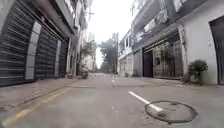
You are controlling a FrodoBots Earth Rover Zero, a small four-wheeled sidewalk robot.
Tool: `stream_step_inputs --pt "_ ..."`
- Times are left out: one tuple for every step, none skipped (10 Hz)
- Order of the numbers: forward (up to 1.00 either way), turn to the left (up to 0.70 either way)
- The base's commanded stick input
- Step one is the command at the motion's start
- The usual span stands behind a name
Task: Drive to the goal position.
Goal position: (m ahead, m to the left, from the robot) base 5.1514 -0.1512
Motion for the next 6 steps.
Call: stream_step_inputs --pt "0.62 0.32" --pt "0.62 0.32" --pt "0.62 0.32" --pt "0.62 0.32" --pt "0.62 0.32" --pt "0.62 0.32"
